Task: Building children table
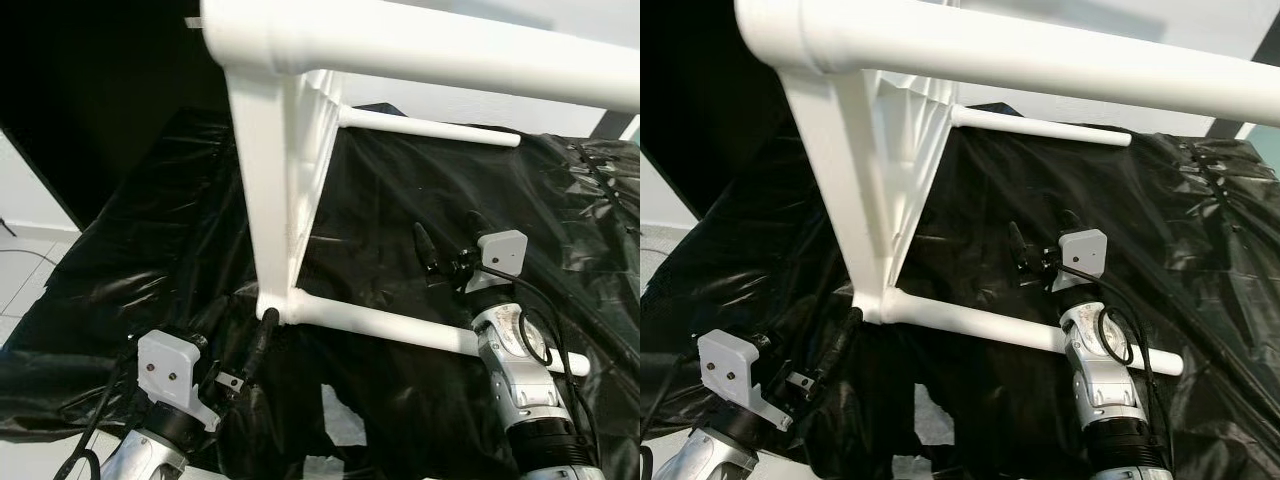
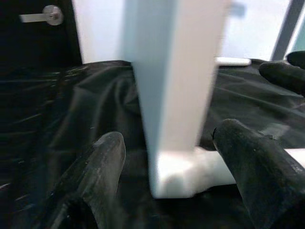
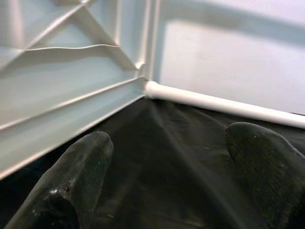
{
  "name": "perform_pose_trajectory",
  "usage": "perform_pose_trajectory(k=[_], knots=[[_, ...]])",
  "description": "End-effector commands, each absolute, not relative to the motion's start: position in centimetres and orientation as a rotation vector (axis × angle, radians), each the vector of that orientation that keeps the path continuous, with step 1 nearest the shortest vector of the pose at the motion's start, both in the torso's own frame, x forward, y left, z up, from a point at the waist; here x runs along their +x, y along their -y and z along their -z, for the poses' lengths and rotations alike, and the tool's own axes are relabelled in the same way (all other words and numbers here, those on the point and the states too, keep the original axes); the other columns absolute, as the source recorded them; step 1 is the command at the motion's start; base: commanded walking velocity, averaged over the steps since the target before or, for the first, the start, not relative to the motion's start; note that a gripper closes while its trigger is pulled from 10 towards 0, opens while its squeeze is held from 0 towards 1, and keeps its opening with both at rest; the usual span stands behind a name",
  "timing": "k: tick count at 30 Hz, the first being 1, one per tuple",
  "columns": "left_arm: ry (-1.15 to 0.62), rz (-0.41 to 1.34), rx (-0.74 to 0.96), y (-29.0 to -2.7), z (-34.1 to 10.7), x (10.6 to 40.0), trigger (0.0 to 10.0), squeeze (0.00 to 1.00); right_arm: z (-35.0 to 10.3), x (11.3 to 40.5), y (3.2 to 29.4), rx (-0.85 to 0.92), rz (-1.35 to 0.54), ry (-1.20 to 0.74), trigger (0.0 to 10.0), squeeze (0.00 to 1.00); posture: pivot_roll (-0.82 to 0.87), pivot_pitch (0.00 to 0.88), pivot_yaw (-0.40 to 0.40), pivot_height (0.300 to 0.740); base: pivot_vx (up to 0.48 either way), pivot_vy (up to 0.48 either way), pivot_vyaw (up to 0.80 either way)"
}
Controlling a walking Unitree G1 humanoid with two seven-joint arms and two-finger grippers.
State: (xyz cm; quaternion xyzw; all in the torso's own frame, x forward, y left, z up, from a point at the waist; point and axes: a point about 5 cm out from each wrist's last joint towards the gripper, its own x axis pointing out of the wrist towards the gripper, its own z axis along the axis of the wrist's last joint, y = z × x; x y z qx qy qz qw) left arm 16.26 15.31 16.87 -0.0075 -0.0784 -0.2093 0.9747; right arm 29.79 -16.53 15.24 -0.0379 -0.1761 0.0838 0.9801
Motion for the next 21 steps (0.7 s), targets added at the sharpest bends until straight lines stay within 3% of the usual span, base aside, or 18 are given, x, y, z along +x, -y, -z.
perform_pose_trajectory(k=[1,12,21], knots=[[0.146,0.472,-0.017,-15.18,-16.69,16.16,10.0,0.0,-14.79,29.67,16.88,-0.084,-0.163,0.343,10.0,0.0,0.2,0.077,-0.052,0.74,0.0,0.255,0.0],[0.15,0.482,-0.02,-14.97,-16.79,16.12,10.0,0.0,-14.76,29.69,17.03,-0.09,-0.16,0.344,10.0,0.0,0.2,0.076,-0.051,0.74,0.0,0.278,0.0],[0.16,0.495,-0.007,-14.68,-16.94,16.0,10.0,0.0,-14.83,29.69,17.28,-0.095,-0.154,0.346,10.0,0.0,0.2,0.082,-0.052,0.74,0.0,0.0,0.0]])
